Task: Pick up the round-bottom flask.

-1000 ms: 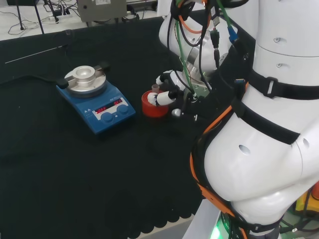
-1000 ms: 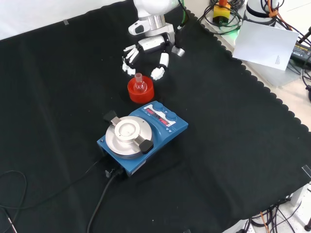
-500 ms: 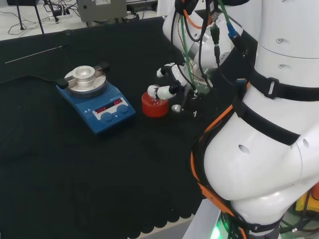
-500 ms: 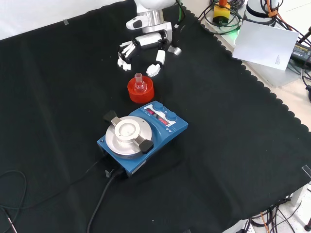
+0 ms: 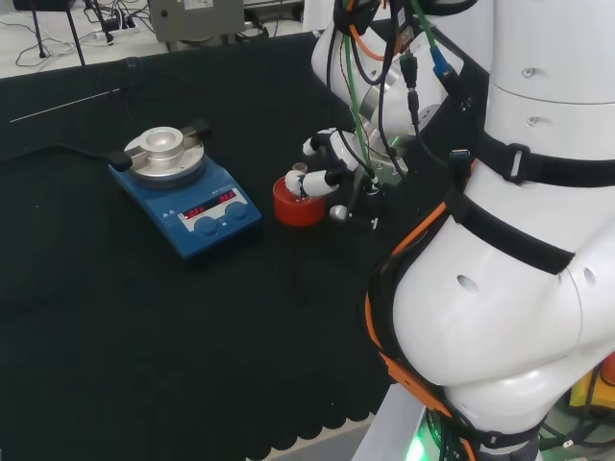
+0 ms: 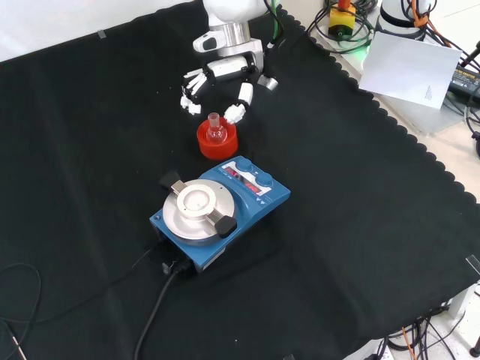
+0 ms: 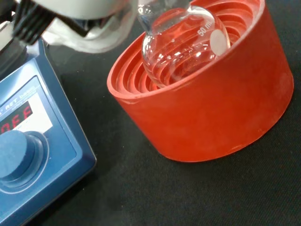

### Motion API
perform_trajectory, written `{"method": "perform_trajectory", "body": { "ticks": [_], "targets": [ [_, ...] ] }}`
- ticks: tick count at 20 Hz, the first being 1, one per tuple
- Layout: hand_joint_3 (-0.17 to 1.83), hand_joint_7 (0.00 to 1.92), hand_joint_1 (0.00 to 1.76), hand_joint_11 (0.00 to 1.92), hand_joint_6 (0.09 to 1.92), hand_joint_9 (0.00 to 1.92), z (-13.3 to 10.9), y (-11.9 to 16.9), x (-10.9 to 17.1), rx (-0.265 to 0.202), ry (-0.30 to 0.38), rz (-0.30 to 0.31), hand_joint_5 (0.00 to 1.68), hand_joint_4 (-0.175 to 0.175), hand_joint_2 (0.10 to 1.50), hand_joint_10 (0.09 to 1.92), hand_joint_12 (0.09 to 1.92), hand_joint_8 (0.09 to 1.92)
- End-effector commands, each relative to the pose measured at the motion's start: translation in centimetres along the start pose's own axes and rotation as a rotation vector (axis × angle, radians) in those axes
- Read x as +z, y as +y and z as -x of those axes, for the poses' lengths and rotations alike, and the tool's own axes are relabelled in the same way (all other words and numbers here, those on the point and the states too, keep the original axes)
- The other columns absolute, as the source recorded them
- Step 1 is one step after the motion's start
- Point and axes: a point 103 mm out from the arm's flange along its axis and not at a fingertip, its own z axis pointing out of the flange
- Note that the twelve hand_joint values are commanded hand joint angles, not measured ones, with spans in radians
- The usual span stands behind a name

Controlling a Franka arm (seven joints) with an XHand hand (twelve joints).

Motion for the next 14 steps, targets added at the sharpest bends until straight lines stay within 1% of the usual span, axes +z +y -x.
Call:
{"method": "perform_trajectory", "body": {
  "ticks": [1,14],
  "targets": [
    [0.63,0.34,0.90,0.00,0.63,0.49,0.22,0.33,0.33,0.005,0.004,0.002,0.57,-0.063,0.56,0.70,1.39,0.68],
    [0.64,0.38,0.94,0.02,0.70,0.52,0.14,0.52,1.03,-0.002,0.013,0.012,0.67,-0.074,0.58,0.71,1.39,0.69]
  ]
}}
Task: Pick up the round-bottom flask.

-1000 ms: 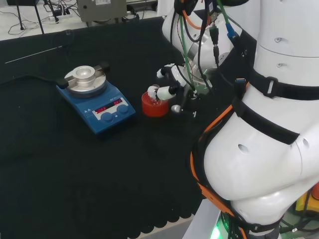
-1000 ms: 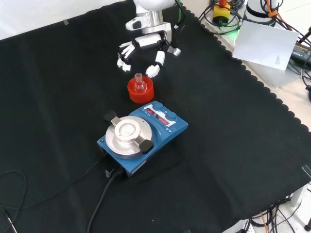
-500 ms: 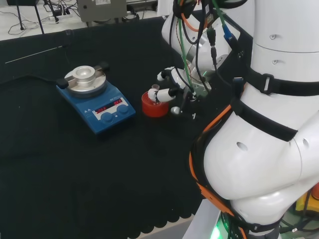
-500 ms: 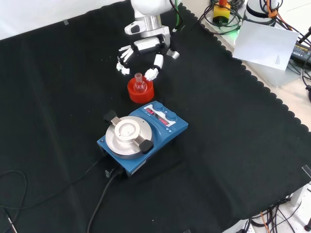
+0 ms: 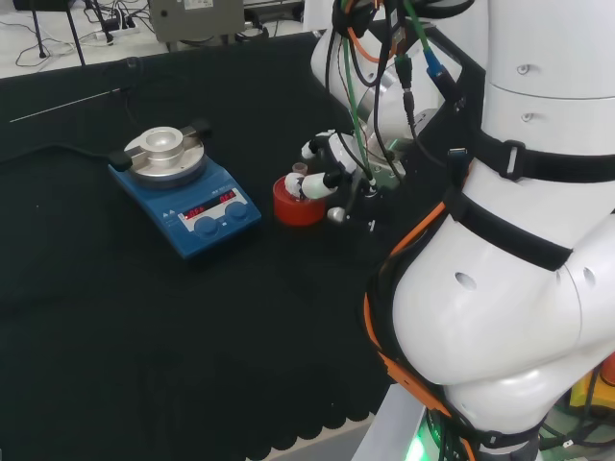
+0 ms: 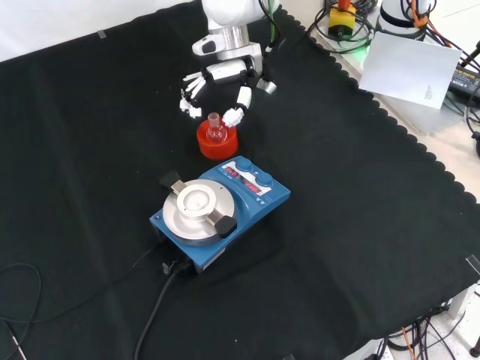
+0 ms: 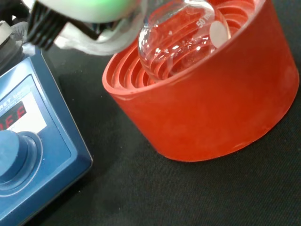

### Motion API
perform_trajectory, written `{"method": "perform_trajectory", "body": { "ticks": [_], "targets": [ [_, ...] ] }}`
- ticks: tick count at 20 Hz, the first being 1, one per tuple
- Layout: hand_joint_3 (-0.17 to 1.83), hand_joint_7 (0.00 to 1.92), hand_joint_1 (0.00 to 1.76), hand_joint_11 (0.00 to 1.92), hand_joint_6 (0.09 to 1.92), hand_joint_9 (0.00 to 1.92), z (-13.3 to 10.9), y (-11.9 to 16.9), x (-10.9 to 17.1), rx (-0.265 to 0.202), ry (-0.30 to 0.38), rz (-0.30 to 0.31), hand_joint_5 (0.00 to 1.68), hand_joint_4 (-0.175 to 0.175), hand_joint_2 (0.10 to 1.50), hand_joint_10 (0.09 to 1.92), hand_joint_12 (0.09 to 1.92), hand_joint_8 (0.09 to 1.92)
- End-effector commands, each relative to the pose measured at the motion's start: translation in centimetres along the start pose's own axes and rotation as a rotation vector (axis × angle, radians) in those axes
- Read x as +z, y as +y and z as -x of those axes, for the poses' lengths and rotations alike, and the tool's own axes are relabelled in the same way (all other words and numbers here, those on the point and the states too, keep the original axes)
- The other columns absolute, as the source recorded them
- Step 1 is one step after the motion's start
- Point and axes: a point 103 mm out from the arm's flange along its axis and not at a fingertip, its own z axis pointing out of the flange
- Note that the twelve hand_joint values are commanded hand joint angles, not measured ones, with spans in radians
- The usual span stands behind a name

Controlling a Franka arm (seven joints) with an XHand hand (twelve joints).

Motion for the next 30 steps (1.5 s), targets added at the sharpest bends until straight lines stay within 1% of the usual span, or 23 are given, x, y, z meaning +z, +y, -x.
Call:
{"method": "perform_trajectory", "body": {
  "ticks": [1,9,15,17,18,19,20,21,24,26,30],
  "targets": [
    [0.64,0.38,0.94,0.02,0.70,0.52,0.0,0.1,0.3,-0.001,0.002,0.001,0.68,-0.074,0.58,0.71,1.39,0.69],
    [0.65,0.40,0.96,0.04,0.74,0.55,-0.3,0.5,0.6,-0.014,0.009,0.017,0.76,-0.083,0.60,0.70,1.39,0.69],
    [0.66,0.44,0.97,0.07,0.75,0.59,-0.6,0.6,0.6,-0.021,0.002,0.030,0.85,-0.095,0.63,0.69,1.38,0.69],
    [0.67,0.46,0.98,0.09,0.73,0.60,-0.7,0.6,0.5,-0.024,-0.006,0.041,0.90,-0.105,0.64,0.68,1.38,0.68],
    [0.56,0.47,1.01,0.10,0.79,0.62,-0.7,0.6,0.5,-0.024,-0.007,0.046,0.97,-0.029,0.74,0.67,1.38,0.68],
    [0.44,0.49,1.04,0.12,0.82,0.64,-0.8,0.6,0.5,-0.026,-0.013,0.057,1.02,0.034,0.82,0.67,1.37,0.68],
    [0.36,0.50,1.06,0.13,0.83,0.66,-0.8,0.6,0.4,-0.027,-0.017,0.065,1.06,0.060,0.87,0.66,1.37,0.67],
    [0.36,0.53,1.08,0.15,0.83,0.69,-0.9,0.5,0.4,-0.029,-0.022,0.074,1.10,0.066,0.87,0.64,1.36,0.66],
    [0.58,0.59,1.12,0.22,0.86,0.76,-1.2,0.6,-0.1,-0.036,-0.034,0.083,1.15,0.035,0.75,0.59,1.34,0.62],
    [0.69,0.61,1.13,0.24,0.90,0.79,-1.5,0.8,-0.6,-0.039,-0.034,0.080,1.15,0.030,0.70,0.57,1.34,0.62],
    [0.75,0.62,1.13,0.27,0.93,0.80,-2.4,1.1,-2.2,-0.048,-0.043,0.059,1.15,0.025,0.67,0.57,1.34,0.62]
  ]
}}
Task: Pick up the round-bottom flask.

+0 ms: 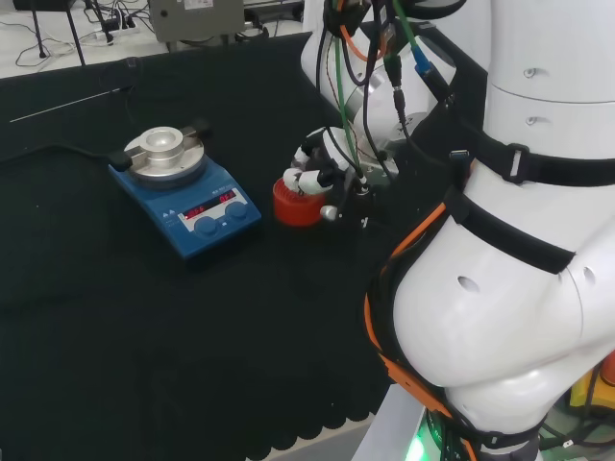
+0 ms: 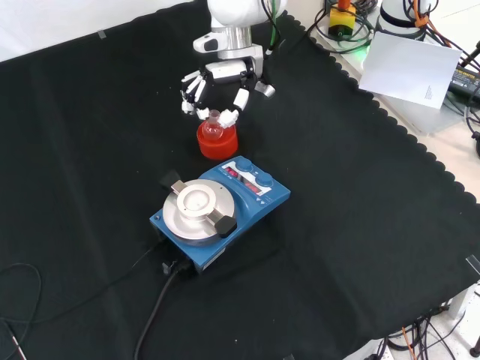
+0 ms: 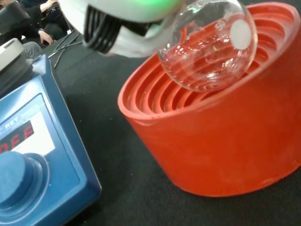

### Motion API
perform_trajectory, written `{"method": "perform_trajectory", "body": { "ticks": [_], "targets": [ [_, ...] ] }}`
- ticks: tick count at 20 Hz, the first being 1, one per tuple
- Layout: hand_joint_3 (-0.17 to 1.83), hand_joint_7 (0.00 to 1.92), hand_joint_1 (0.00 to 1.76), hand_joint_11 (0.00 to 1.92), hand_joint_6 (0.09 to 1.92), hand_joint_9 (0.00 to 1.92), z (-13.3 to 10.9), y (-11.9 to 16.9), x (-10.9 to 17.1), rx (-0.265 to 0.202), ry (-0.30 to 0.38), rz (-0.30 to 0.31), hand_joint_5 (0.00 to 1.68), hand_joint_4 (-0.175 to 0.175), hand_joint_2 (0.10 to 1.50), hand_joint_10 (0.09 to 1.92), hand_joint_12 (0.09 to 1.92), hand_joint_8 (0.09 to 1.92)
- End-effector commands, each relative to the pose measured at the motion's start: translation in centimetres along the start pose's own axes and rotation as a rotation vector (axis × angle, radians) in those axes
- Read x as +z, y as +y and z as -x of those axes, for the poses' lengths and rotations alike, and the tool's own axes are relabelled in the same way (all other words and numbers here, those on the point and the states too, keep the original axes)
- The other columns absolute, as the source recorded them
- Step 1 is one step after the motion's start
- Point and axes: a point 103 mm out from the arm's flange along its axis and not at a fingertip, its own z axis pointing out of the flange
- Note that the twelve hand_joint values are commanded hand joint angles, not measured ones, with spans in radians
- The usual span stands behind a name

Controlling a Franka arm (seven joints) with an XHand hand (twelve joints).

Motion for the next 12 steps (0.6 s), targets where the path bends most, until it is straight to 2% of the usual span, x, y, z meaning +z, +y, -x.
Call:
{"method": "perform_trajectory", "body": {
  "ticks": [1,4,12],
  "targets": [
    [0.76,0.63,1.13,0.27,0.93,0.80,-1.4,0.6,-2.2,-0.015,-0.013,-0.034,1.15,0.025,0.67,0.57,1.34,0.62],
    [0.78,0.65,1.13,0.28,0.94,0.81,-2.1,0.8,-3.5,-0.008,-0.019,-0.059,1.16,0.029,0.65,0.57,1.33,0.62],
    [0.83,0.68,1.13,0.33,0.94,0.84,-4.0,0.4,-6.1,-0.018,-0.028,-0.063,1.17,0.028,0.62,0.57,1.33,0.61]
  ]
}}
